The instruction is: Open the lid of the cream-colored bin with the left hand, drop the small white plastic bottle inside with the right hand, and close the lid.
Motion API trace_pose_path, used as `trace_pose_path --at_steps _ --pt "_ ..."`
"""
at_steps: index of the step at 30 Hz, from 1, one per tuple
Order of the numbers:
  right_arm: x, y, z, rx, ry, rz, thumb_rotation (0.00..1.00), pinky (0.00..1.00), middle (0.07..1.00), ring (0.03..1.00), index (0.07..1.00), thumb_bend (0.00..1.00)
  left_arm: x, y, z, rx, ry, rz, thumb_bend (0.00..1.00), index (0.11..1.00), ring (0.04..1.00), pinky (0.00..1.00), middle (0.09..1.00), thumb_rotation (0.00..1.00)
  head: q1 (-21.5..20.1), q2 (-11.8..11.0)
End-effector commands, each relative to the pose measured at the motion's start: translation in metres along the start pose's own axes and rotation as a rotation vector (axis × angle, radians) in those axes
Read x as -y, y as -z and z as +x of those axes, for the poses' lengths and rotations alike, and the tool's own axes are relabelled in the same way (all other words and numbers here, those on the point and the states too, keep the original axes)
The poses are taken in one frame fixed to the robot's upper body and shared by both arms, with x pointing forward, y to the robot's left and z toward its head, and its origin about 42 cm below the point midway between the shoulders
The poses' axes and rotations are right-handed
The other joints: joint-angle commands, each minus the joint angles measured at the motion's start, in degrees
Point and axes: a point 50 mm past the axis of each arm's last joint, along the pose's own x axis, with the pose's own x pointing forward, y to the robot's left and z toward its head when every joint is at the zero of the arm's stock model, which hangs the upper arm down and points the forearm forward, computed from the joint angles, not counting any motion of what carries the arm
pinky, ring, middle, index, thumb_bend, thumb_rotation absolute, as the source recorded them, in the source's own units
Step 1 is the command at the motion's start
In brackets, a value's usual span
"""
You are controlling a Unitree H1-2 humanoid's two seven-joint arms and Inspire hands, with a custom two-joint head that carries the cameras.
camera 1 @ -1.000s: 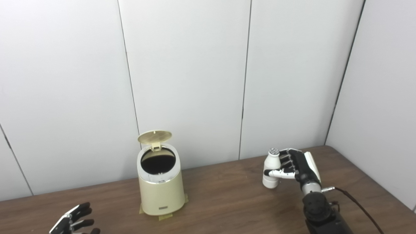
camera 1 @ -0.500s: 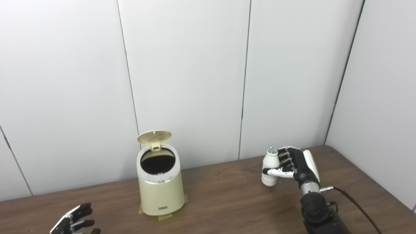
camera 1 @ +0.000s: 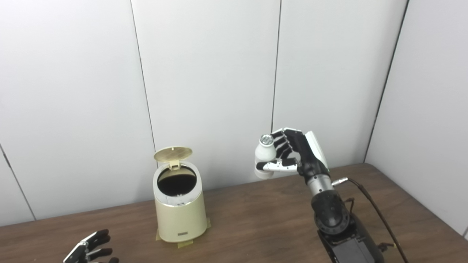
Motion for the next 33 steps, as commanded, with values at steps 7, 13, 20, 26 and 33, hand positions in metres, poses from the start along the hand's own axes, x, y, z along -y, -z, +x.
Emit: trace_pose_path --at_steps 7,13,20,26,33 --pt "-0.007 -0.055 0.027 0.158 -0.016 0.070 0.00 0.29 0.439 0.345 0.526 0.52 0.007 -0.012 0.010 0.071 -0.014 0.004 0.44 0.802 0.706 0.58 0.794 0.00 4.1 -0.1" --pt "-0.029 -0.073 0.030 0.219 -0.053 0.083 0.00 0.28 0.432 0.336 0.529 0.52 0.014 -0.004 0.011 0.062 -0.015 0.003 0.47 0.794 0.705 0.58 0.792 0.00 7.6 -0.4" --pt "-0.061 -0.085 0.025 0.237 -0.125 0.165 0.00 0.28 0.442 0.337 0.517 0.52 0.022 0.005 0.011 0.053 -0.008 -0.013 0.52 0.783 0.706 0.61 0.777 0.00 12.0 -0.7" --pt "-0.076 -0.084 0.025 0.236 -0.136 0.167 0.00 0.29 0.434 0.333 0.531 0.52 0.025 0.007 0.011 0.049 -0.006 -0.009 0.54 0.789 0.706 0.62 0.779 0.03 13.6 -0.5" --pt "-0.090 -0.084 0.025 0.229 -0.167 0.174 0.00 0.29 0.431 0.329 0.533 0.52 0.029 0.008 0.011 0.063 0.004 -0.010 0.55 0.787 0.698 0.61 0.776 0.08 14.8 -0.3"
